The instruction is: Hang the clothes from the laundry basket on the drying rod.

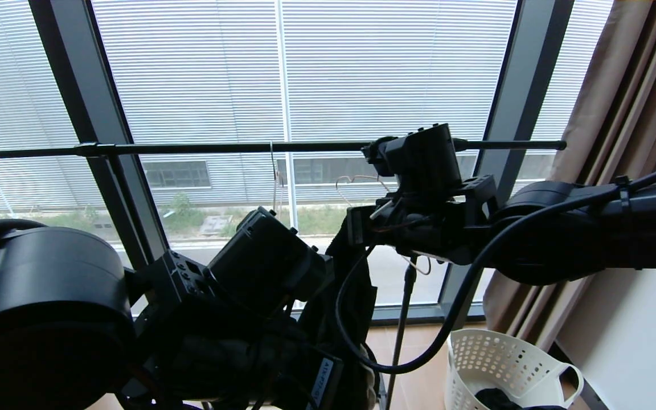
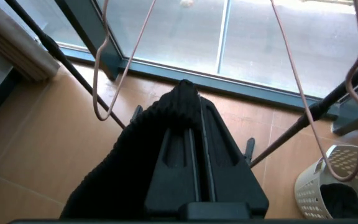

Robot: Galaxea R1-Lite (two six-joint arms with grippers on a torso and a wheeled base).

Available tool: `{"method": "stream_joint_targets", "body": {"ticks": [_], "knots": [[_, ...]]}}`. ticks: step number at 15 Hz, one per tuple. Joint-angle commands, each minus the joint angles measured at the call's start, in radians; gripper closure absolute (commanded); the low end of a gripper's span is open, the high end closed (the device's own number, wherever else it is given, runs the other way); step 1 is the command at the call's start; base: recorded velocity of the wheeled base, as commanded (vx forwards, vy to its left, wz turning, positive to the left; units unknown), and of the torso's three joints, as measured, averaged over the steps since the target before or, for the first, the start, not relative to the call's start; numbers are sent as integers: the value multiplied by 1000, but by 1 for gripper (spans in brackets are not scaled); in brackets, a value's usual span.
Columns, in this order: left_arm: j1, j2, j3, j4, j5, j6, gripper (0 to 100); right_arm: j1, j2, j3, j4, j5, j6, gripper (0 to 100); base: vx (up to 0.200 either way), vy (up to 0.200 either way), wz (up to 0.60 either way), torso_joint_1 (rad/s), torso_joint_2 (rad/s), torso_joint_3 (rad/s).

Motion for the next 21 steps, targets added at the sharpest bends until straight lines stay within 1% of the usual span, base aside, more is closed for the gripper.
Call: {"method": "stream_joint_targets", "body": {"ticks": [1, 3, 4, 5, 6, 7, 8, 9, 10, 11, 14, 17, 21], "knots": [[44, -42, 33, 1, 2, 1, 100, -45, -113, 80, 11, -1, -7, 100, 0, 0, 0, 0, 0, 0], [109, -56, 45, -1, 2, 2, 100, -72, -204, 160, 46, -1, -27, 100, 0, 0, 0, 0, 0, 0], [121, -56, 45, -1, 2, 2, 100, -79, -217, 176, 51, -1, -30, 100, 0, 0, 0, 0, 0, 0], [197, -54, 40, -20, 0, 4, 100, -89, -303, 272, 63, -3, -50, 100, 0, 0, 0, 0, 0, 0], [220, -53, 39, -39, 0, 5, 100, -89, -331, 311, 63, -4, -58, 100, 0, 0, 0, 0, 0, 0], [254, -48, 31, -71, -1, 11, 100, -89, -379, 375, 64, -4, -82, 100, 0, 0, 0, 0, 0, 0], [268, -27, 8, -83, 0, 19, 100, -88, -412, 426, 64, -9, -99, 100, 0, 0, 0, 0, 0, 0], [274, -7, -17, -83, 2, 21, 100, -83, -429, 452, 66, -12, -104, 100, 0, 0, 0, 0, 0, 0], [282, 25, -72, -83, 11, 19, 100, -65, -458, 499, 66, -12, -107, 100, 0, 0, 0, 0, 0, 0], [283, 33, -84, -83, 13, 19, 100, -60, -464, 507, 66, -12, -107, 100, 0, 0, 0, 0, 0, 0], [277, 102, -213, -77, 14, 19, 100, -17, -474, 585, 55, -12, -102, 100, 0, 0, 0, 0, 0, 0], [268, 111, -239, -62, 40, 22, 100, -3, -474, 619, 57, -10, -104, 100, 0, 0, 0, 0, 0, 0], [268, 111, -259, -54, 42, 30, 100, 6, -468, 637, 54, -10, -104, 100, 0, 0, 0, 0, 0, 0]]}}
